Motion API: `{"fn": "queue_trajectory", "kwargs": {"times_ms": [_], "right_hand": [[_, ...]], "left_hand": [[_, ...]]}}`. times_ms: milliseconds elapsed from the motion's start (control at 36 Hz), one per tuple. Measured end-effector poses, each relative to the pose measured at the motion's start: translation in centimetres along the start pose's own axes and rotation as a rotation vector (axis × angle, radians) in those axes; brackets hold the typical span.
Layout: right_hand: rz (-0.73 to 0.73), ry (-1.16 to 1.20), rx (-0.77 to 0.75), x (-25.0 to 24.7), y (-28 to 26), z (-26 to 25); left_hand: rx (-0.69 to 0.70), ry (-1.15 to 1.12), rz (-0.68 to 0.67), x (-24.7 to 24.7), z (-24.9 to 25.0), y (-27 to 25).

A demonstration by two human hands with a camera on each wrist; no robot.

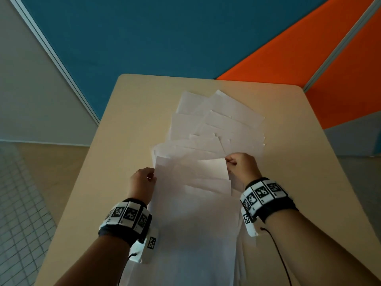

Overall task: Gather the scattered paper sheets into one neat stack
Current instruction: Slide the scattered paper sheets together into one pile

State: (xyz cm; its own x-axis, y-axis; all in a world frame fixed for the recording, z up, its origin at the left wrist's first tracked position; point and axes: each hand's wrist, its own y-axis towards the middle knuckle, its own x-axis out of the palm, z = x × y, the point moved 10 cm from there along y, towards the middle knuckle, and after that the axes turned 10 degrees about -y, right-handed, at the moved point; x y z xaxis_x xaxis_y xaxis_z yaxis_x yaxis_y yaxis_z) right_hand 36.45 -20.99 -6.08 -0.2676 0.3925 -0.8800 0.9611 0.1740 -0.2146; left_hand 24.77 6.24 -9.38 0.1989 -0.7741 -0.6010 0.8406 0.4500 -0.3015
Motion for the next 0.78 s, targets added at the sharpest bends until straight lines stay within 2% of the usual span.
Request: {"fn": "queue_trajectory", "kwargs": {"times_ms": [83,194,278,333,583,778], "right_hand": [[0.025,0.008,-0.020,-0.8,0.6,0.6],[0.121,-0.061,0.131,-3.0,2.1,4.7],[0.032,-0.167,0.322,-2.7,2.4,8.1],[-0.004,-0.204,0.376,-2.1,2.4,9.2],[-0.049,-0.327,0.297,-1.6,3.5,9.1],[-0.021,-0.182,0.353,-1.4,3.3,9.8]], "left_hand": [[0.009,-0.003,0.007,-0.2,-0.1,0.4],[-0.022,-0.078,0.087,-1.7,-0.1,2.0],[-0.076,-0.067,0.105,-2.3,-0.3,3.6],[-0.111,-0.065,0.081,-1.9,-0.1,4.7],[-0.193,0.095,0.022,0.1,1.6,6.7],[-0.078,0.102,0.055,0.2,3.9,6.9]]}}
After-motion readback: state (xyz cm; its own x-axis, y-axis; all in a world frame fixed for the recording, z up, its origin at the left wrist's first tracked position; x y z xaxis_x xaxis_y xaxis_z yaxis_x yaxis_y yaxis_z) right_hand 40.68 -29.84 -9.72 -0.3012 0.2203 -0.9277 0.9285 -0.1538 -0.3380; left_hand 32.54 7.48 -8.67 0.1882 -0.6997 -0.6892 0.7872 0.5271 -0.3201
